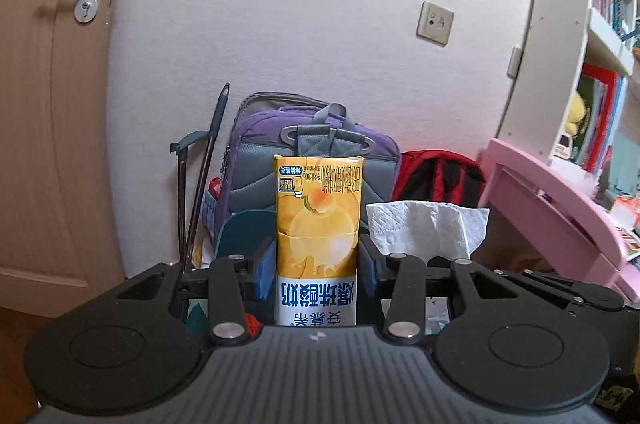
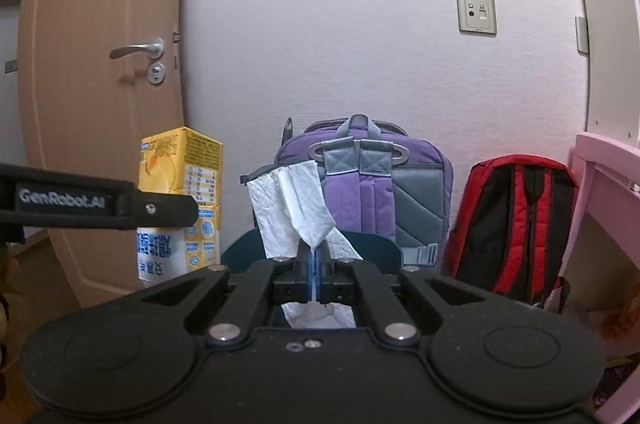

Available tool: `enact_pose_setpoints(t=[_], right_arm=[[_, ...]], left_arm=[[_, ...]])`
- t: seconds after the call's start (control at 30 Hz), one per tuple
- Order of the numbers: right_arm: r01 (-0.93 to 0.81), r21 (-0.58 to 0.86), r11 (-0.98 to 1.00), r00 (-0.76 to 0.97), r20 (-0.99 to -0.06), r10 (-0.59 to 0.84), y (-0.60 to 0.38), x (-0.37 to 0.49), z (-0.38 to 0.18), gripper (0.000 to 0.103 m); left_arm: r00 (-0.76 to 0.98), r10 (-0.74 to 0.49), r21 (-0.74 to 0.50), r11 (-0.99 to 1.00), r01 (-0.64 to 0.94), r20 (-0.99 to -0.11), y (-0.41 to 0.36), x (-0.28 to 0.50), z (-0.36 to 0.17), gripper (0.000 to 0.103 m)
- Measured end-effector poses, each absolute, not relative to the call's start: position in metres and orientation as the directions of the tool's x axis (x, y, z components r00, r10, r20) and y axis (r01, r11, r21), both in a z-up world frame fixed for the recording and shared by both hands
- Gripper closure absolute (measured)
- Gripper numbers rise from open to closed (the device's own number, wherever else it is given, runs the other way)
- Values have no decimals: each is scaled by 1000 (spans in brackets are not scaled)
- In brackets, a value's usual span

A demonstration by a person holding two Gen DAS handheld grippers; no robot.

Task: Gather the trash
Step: 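Lift the juice carton and tissue up over the teal wastebasket, then open both tools to drop the carton and tissue into the wastebasket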

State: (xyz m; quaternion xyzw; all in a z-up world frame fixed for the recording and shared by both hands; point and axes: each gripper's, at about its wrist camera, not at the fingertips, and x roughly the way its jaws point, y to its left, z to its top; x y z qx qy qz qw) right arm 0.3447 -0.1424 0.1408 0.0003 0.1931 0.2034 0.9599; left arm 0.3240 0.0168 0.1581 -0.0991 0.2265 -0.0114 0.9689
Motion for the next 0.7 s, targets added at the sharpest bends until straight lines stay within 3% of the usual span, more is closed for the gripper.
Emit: enact_pose_setpoints(t=[0.43,0.7], right_arm=[[-410,87,908,760,-518,393,-125,405,78,102],[-435,54,899,723,-574,384,-116,412,57,88]], left_arm=[[809,-39,-158,985,-67,-586,24,404,88,62],[752,-48,-138,989,-58,-658,24,428,50,62]])
